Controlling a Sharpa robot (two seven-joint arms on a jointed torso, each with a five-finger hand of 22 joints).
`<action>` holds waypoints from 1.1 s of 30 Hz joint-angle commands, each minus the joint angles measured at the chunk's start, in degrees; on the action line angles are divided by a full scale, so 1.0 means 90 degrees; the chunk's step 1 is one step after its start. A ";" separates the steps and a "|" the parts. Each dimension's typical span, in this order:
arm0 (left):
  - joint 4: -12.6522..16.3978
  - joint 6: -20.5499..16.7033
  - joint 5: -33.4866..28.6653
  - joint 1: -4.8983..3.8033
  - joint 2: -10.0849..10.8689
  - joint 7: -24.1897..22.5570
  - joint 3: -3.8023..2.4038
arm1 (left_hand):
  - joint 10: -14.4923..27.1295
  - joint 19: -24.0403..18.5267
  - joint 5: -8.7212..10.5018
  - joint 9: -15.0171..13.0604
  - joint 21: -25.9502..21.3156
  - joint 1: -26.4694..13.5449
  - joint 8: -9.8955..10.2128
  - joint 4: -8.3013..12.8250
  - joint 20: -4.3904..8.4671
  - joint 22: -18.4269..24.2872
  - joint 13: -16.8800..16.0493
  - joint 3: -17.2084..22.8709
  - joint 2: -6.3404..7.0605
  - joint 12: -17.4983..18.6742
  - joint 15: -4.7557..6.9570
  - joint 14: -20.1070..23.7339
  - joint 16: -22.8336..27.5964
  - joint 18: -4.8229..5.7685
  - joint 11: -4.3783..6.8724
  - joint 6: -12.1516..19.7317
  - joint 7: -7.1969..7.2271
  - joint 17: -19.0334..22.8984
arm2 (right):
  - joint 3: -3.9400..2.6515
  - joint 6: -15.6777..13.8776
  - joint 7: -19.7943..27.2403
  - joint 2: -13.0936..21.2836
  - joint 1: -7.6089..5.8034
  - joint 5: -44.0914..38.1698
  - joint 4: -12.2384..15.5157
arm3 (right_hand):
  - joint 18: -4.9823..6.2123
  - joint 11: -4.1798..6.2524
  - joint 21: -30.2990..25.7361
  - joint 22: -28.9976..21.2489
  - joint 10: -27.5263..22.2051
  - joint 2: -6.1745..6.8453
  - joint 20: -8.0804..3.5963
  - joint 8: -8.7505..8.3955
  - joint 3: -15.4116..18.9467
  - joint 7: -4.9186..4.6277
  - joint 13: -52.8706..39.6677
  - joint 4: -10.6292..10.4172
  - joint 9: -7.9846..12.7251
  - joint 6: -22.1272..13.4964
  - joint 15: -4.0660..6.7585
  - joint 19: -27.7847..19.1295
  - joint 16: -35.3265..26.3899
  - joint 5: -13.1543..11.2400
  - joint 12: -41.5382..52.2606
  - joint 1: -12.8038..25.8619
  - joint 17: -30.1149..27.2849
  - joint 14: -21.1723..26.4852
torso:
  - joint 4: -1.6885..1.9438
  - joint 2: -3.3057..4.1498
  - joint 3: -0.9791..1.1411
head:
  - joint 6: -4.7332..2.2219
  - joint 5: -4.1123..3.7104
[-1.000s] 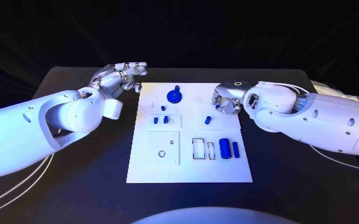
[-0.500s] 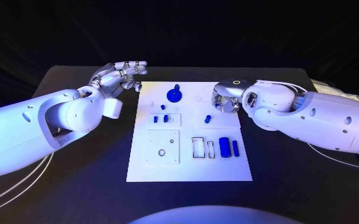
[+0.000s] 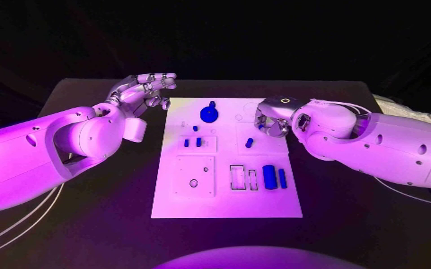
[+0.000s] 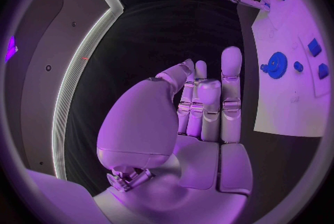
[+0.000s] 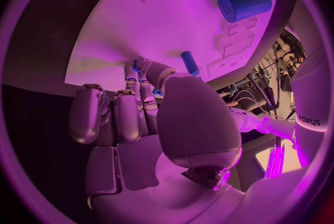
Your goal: Assemble the parts on the task board
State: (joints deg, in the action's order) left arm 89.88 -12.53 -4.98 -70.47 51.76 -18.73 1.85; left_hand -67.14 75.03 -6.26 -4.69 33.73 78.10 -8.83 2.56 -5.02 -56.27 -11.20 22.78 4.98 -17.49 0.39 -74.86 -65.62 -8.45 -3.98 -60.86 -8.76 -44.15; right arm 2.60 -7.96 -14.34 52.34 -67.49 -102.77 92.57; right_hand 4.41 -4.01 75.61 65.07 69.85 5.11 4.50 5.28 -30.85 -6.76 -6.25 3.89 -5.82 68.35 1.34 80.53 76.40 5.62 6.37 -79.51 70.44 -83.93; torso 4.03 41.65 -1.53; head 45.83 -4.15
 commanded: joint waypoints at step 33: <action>0.0088 0.0132 0.0033 0.0012 -0.0043 -0.0025 -0.0002 | 0.0066 -0.0048 -0.0037 0.0013 -0.0032 0.0074 -0.0030 0.0012 -0.0014 0.0019 -0.0024 -0.0051 -0.0028 -0.0045 0.0013 0.0058 0.0030 -0.0118 -0.0008 0.0058 -0.0002 0.0021 | -0.0039 -0.0359 0.0116 -0.0318 0.0119 0.0309 0.1534 | 0.0056 0.0078 0.0045 0.0018 0.0133 0.0007 -0.0018 -0.0013 -0.0091 -0.0036 0.0026 0.0089 -0.0014 0.0014 0.0018 0.0020 0.0055 0.0052 -0.0061 -0.0099 0.0024 -0.0312 | 0.0002 -0.0005 -0.0029 | 0.0066 0.0222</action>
State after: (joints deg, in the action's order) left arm 90.38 -12.46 -4.90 -70.37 51.50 -18.64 1.86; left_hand -66.95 75.03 -6.26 -4.65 33.73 78.32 -8.83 2.72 -5.02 -56.13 -11.32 22.62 4.75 -17.75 0.60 -74.65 -65.62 -8.45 -4.18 -60.86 -8.75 -44.05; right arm 2.17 -11.50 -14.38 49.85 -66.78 -100.37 106.31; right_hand 4.41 -4.01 75.89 65.22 69.84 5.29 4.51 5.26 -31.54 -6.76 -5.94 4.60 -5.88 68.35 1.33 80.53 76.61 5.75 5.93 -79.81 70.58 -83.93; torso 4.06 41.61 -1.75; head 46.30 -2.54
